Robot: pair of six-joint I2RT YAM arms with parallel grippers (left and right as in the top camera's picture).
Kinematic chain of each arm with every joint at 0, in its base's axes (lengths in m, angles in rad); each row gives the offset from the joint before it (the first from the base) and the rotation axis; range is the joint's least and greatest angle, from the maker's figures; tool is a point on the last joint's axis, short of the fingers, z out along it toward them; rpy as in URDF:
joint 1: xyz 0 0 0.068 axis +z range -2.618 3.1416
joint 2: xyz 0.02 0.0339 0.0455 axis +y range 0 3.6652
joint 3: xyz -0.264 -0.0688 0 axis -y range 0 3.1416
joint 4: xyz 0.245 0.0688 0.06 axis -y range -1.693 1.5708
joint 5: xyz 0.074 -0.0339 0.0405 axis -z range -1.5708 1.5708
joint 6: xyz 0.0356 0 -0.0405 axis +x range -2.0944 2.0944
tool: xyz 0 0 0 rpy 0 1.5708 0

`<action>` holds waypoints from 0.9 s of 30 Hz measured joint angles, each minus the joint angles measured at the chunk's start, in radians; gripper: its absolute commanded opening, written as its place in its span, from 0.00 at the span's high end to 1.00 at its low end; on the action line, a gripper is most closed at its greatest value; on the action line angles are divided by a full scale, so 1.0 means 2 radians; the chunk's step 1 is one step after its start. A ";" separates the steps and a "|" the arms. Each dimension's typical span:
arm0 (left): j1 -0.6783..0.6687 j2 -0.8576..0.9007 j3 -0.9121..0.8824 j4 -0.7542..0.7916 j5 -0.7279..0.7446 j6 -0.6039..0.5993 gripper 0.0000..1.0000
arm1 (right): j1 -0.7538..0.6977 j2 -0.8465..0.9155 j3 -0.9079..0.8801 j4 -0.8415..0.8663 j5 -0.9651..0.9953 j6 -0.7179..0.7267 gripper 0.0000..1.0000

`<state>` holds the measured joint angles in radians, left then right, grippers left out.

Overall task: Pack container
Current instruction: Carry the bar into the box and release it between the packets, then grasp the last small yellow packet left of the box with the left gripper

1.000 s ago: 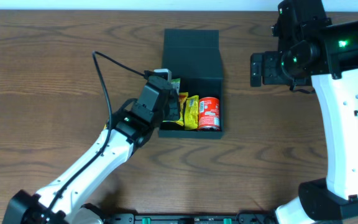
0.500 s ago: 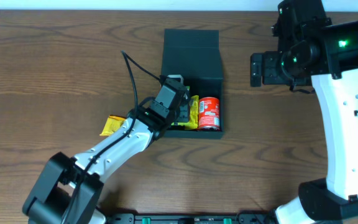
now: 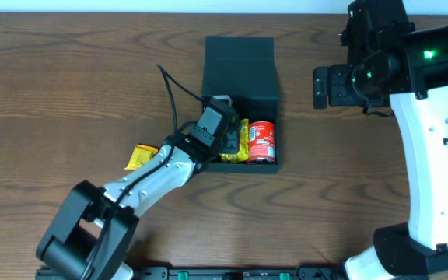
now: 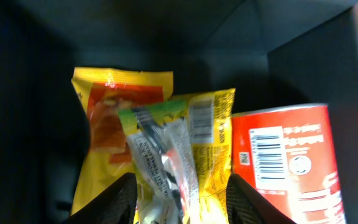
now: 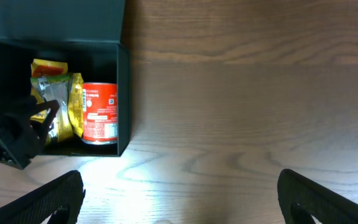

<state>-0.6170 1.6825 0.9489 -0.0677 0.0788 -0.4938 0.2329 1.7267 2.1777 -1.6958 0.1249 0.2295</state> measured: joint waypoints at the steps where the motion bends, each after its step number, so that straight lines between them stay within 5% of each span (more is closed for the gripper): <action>1: 0.001 -0.006 0.000 0.000 0.000 0.001 0.50 | 0.000 0.000 0.000 0.000 0.000 0.000 0.01; 9: 0.018 -0.118 0.008 -0.054 -0.044 0.040 0.45 | 0.000 0.000 0.000 0.000 0.000 0.000 0.01; 20: 0.020 -0.196 0.014 -0.337 -0.163 0.205 0.09 | 0.000 0.000 0.000 0.000 -0.001 0.000 0.01; 27: 0.053 -0.196 0.014 -0.397 -0.164 0.217 0.09 | 0.000 0.000 0.000 0.001 -0.001 0.000 0.01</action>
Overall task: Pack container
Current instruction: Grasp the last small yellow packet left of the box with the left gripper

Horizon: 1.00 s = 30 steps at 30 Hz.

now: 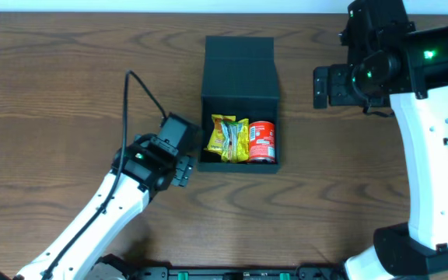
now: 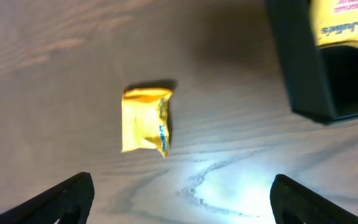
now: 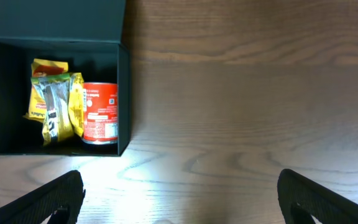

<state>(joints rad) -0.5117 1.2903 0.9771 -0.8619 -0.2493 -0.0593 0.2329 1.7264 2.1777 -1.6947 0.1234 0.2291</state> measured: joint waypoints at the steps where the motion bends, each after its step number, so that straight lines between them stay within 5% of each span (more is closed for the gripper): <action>1: 0.014 0.000 0.000 -0.004 0.005 -0.001 0.10 | 0.000 0.000 0.000 -0.001 0.000 0.000 0.01; 13: 0.197 0.010 0.000 0.002 0.129 0.093 0.05 | 0.000 0.000 0.000 0.000 0.000 0.000 0.01; 30: 0.210 0.195 0.000 0.087 0.161 0.151 0.05 | 0.000 0.000 0.000 0.000 0.004 -0.006 0.01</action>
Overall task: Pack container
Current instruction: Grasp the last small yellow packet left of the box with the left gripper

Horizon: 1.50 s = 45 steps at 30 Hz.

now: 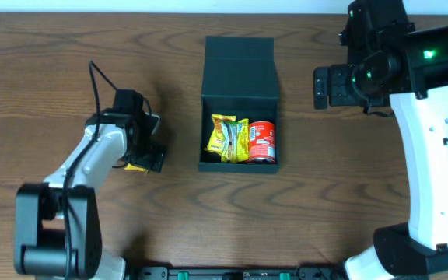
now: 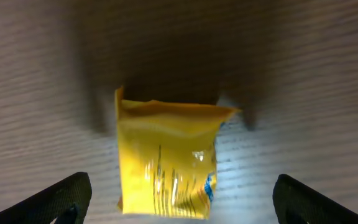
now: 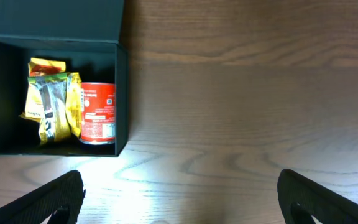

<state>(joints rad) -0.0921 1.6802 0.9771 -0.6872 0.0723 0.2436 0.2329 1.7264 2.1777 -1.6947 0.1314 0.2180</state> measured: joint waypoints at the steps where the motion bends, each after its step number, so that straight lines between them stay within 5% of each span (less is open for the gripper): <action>1: 0.000 0.007 0.000 0.002 0.000 0.000 0.05 | 0.000 0.000 0.000 0.000 0.000 0.000 0.01; 9: 0.000 0.040 0.000 0.024 0.000 0.000 0.07 | 0.000 0.000 0.000 0.000 0.002 0.000 0.01; 23: 0.000 0.045 0.000 0.040 0.007 -0.002 0.42 | 0.000 0.000 0.000 0.000 0.002 -0.001 0.01; 30: 0.002 0.045 0.000 0.041 0.013 -0.001 0.49 | 0.000 0.000 0.000 0.000 0.002 -0.001 0.01; 45: 0.003 0.045 0.002 0.031 0.032 -0.051 0.52 | 0.000 0.000 0.000 0.000 0.002 -0.001 0.01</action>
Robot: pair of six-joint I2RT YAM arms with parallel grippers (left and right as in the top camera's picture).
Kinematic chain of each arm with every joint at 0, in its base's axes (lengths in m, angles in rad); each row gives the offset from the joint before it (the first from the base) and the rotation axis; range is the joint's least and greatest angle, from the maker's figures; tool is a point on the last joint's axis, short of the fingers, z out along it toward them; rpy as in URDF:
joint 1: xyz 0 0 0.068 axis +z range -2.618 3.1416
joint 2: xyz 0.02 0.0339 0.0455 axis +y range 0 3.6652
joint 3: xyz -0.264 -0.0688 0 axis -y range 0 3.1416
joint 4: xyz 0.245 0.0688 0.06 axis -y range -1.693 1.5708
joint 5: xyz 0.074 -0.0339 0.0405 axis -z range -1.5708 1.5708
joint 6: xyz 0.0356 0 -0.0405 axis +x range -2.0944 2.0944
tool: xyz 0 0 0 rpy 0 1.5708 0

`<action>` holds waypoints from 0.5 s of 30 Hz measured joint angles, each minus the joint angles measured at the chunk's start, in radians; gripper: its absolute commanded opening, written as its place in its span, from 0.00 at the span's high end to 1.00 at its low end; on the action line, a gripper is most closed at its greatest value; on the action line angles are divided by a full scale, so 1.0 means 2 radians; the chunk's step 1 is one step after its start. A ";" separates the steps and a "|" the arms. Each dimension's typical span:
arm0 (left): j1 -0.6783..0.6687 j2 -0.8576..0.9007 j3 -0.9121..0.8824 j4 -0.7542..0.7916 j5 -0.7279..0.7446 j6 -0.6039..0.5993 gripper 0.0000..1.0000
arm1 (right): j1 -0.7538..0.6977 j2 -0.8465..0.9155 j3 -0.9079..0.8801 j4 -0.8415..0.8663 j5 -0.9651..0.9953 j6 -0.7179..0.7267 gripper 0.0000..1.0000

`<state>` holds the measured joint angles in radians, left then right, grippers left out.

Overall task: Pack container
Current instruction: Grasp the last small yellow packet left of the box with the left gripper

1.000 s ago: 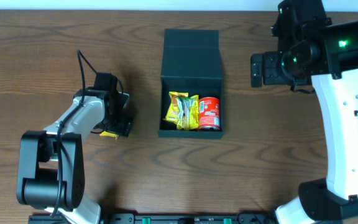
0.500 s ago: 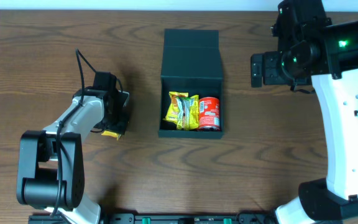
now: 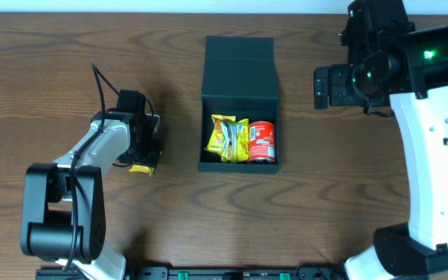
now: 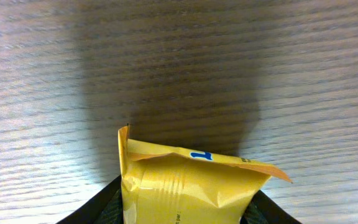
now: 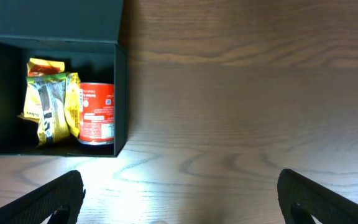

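A small yellow snack packet (image 4: 185, 177) lies on the wooden table left of the black box (image 3: 239, 66); in the overhead view the packet (image 3: 139, 166) peeks out under my left gripper (image 3: 148, 152). My left gripper (image 4: 182, 208) is shut on the packet, its dark fingers pressing both sides. Inside the box lie yellow packets (image 3: 227, 138) and a red can (image 3: 261, 141), which also show as packets (image 5: 50, 102) and can (image 5: 96, 113) in the right wrist view. My right gripper (image 5: 179, 205) hangs open high over bare table, right of the box.
The box's lid (image 3: 239, 54) stands open at the far side. The box (image 5: 119, 93) lies at the left of the right wrist view, with wooden table (image 5: 247, 112) to its right. The right arm's white body (image 3: 434, 155) stands along the right edge.
My left gripper was open and wide around the yellow packet; now its fingers have come in and shut on the packet's sides. The right arm and the box contents have not changed.
My left gripper was inside the box over the yellow packets beside the red can. Then it was out of the box, open, with a loose yellow packet on the table in view. Then it stood open right over that packet, and now it is shut on it.
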<state>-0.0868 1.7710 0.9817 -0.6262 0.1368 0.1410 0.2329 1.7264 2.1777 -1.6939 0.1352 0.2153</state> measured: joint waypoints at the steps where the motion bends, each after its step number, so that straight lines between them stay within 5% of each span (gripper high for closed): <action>1: 0.000 0.000 0.000 0.000 0.007 -0.005 0.52 | 0.000 0.000 0.000 0.000 0.000 0.000 0.01; 15: 0.000 -0.003 0.004 -0.001 0.114 -0.064 0.53 | 0.000 0.000 0.000 0.000 0.000 0.000 0.01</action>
<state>-0.0868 1.7641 0.9890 -0.6285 0.3649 0.0124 0.2329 1.7264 2.1777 -1.6939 0.1352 0.2153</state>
